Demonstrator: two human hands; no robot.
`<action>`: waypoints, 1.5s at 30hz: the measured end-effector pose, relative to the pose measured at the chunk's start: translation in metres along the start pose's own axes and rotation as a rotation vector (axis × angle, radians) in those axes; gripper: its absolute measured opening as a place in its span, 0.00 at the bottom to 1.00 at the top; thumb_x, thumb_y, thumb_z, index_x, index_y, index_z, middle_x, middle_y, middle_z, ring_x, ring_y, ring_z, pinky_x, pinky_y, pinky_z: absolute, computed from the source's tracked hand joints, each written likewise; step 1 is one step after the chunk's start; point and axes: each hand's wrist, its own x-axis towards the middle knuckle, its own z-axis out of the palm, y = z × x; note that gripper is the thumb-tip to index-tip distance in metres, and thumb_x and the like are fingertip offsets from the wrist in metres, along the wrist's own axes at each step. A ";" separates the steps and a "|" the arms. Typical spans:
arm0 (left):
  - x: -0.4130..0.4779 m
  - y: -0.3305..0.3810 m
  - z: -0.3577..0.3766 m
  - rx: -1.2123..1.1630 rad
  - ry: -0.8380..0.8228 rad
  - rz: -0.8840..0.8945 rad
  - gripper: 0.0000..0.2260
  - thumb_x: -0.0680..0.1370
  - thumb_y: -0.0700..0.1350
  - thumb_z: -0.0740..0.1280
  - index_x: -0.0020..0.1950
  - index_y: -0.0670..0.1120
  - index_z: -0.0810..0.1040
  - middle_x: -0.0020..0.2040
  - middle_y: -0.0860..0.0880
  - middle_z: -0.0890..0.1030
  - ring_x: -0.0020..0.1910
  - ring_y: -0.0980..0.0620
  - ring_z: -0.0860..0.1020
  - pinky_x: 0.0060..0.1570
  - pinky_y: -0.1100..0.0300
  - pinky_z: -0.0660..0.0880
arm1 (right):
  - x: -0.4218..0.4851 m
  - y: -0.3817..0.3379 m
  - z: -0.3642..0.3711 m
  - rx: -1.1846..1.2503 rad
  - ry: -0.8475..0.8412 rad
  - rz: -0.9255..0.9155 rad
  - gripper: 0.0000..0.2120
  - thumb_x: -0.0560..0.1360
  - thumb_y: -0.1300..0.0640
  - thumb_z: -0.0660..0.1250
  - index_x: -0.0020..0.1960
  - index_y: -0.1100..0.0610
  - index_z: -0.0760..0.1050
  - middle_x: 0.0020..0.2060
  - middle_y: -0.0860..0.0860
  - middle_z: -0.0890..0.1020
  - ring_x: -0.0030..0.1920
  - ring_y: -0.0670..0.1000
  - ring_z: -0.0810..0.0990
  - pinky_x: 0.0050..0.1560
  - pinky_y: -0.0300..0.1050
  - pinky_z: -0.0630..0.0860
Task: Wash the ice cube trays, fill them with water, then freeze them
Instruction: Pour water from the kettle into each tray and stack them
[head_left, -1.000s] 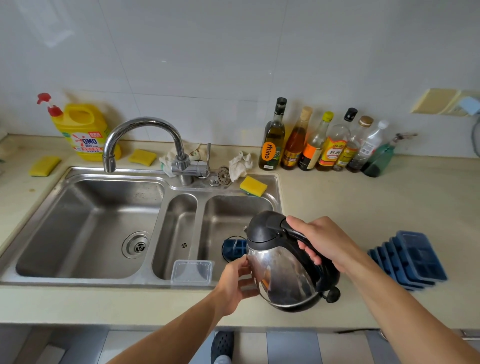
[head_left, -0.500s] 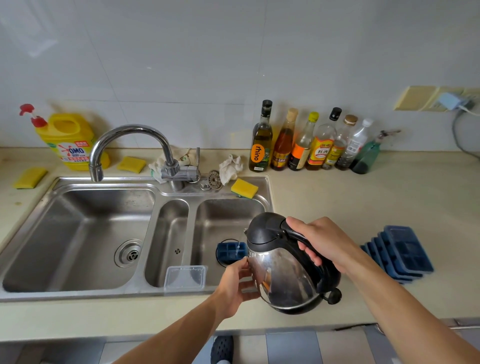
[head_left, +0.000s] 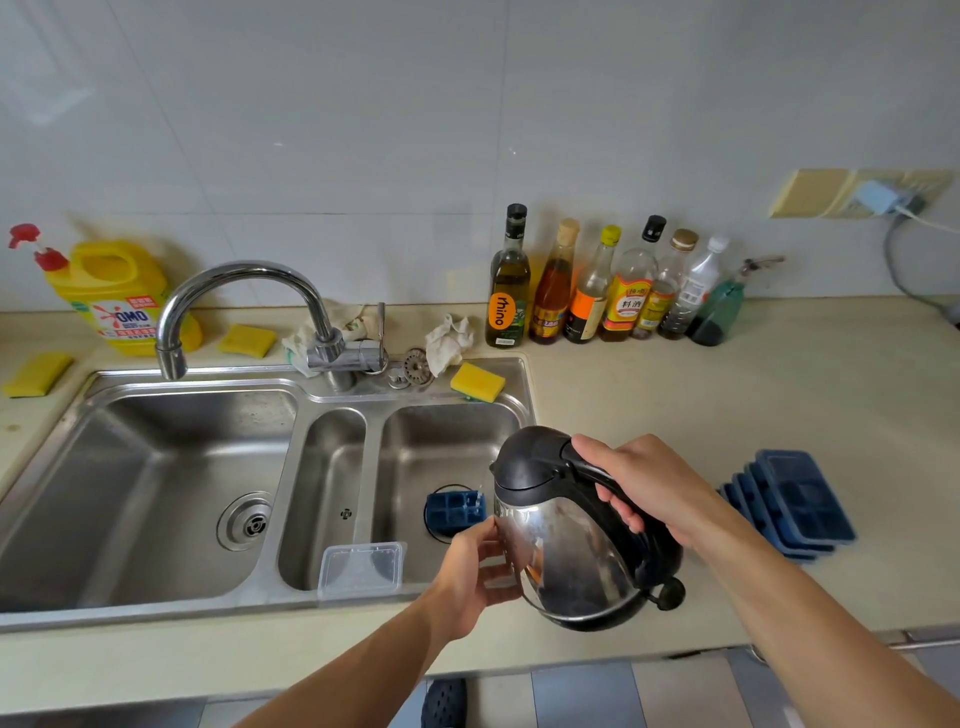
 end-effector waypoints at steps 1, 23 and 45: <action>0.000 0.001 0.000 -0.001 0.001 0.000 0.20 0.84 0.55 0.57 0.60 0.43 0.82 0.54 0.41 0.86 0.55 0.41 0.83 0.50 0.47 0.82 | 0.001 -0.001 0.000 0.001 0.001 0.000 0.29 0.77 0.35 0.65 0.33 0.60 0.77 0.24 0.54 0.74 0.24 0.53 0.71 0.33 0.44 0.72; 0.009 0.020 -0.004 -0.045 0.000 -0.017 0.20 0.84 0.53 0.58 0.58 0.41 0.84 0.54 0.40 0.86 0.52 0.40 0.85 0.43 0.49 0.82 | 0.018 -0.017 0.004 -0.004 0.008 0.027 0.29 0.77 0.36 0.65 0.32 0.59 0.76 0.23 0.53 0.74 0.23 0.52 0.70 0.30 0.41 0.70; 0.002 0.023 -0.017 -0.044 0.050 -0.007 0.20 0.84 0.55 0.58 0.60 0.43 0.83 0.53 0.40 0.86 0.51 0.41 0.86 0.44 0.49 0.83 | 0.027 -0.026 0.015 -0.018 -0.041 -0.003 0.29 0.78 0.36 0.66 0.32 0.60 0.76 0.23 0.54 0.74 0.23 0.53 0.70 0.32 0.43 0.71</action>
